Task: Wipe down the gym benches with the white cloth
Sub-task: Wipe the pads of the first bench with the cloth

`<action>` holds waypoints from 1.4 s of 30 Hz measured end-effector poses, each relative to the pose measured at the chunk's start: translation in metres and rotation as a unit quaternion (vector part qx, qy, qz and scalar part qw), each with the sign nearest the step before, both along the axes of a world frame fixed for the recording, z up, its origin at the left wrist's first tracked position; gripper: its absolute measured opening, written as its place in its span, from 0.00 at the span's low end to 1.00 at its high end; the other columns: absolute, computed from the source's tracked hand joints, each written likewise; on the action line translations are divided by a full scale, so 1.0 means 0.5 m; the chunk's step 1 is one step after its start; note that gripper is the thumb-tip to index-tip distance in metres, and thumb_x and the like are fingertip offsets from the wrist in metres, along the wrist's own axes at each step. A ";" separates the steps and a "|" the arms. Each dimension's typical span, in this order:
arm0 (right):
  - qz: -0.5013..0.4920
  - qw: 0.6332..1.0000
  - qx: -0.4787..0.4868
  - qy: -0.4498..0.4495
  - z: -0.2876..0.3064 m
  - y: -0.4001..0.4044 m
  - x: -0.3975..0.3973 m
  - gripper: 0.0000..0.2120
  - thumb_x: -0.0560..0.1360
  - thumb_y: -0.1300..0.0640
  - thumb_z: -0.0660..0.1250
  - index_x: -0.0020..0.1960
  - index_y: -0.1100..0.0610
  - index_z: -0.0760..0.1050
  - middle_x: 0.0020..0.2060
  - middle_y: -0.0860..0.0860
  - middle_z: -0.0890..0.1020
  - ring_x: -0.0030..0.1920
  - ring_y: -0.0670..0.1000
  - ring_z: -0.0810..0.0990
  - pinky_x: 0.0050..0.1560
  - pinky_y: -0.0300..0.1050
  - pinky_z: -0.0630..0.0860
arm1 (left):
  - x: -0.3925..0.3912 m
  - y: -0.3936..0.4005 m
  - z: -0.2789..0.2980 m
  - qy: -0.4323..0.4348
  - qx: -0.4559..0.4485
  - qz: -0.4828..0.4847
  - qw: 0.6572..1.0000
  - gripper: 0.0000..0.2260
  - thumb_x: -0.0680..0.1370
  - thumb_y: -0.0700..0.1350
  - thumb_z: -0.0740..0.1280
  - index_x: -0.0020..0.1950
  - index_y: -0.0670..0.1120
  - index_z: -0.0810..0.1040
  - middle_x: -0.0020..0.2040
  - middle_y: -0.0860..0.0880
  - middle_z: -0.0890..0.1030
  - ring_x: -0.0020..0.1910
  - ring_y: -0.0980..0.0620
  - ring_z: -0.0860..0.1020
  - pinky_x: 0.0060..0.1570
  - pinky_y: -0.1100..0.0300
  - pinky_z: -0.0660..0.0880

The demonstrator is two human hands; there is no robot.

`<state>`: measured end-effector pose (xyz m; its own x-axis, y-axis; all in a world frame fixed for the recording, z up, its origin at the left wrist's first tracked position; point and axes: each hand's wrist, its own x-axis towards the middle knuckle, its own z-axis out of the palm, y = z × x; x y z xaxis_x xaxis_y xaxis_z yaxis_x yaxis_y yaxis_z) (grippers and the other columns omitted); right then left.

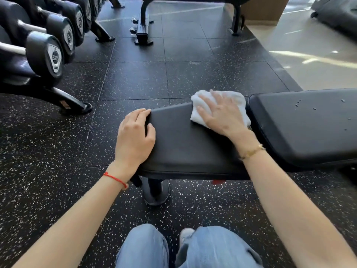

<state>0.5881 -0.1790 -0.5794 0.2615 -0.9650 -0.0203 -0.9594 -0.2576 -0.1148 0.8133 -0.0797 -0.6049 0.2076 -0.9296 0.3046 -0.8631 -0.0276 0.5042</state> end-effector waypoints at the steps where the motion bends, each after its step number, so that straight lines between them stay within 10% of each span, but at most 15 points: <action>1: 0.011 1.000 -0.010 0.014 -0.002 0.003 0.017 0.25 0.83 0.41 0.48 0.79 0.41 0.51 0.80 0.51 0.54 0.77 0.61 0.54 0.77 0.59 0.47 | 0.000 -0.001 0.000 0.000 0.000 0.000 1.000 0.19 0.79 0.42 0.61 0.70 0.42 0.73 0.69 0.45 0.75 0.70 0.46 0.69 0.73 0.51 0.63; 11: 0.136 0.988 -0.015 -0.078 -0.024 0.125 -0.030 0.26 0.81 0.36 0.49 0.78 0.36 0.53 0.80 0.47 0.56 0.80 0.54 0.49 0.78 0.51 0.41 | -0.005 0.010 0.002 -0.016 0.005 0.077 0.997 0.18 0.79 0.46 0.62 0.68 0.44 0.75 0.68 0.46 0.75 0.70 0.45 0.69 0.70 0.49 0.63; 21: 0.286 0.953 0.091 -0.028 0.007 -0.092 0.208 0.21 0.81 0.39 0.52 0.70 0.44 0.70 0.57 0.52 0.78 0.58 0.59 0.78 0.55 0.53 0.70 | 0.011 -0.028 0.007 0.099 0.091 0.221 0.966 0.12 0.81 0.48 0.58 0.59 0.44 0.75 0.57 0.43 0.78 0.56 0.40 0.76 0.52 0.48 0.71; 42: 0.379 0.881 0.278 -0.056 0.040 -0.162 0.183 0.24 0.81 0.38 0.53 0.74 0.44 0.66 0.61 0.48 0.77 0.53 0.55 0.80 0.51 0.53 0.75 | -0.001 -0.047 0.052 0.151 0.203 0.216 0.943 0.15 0.81 0.46 0.54 0.63 0.43 0.73 0.57 0.47 0.78 0.56 0.48 0.76 0.54 0.52 0.74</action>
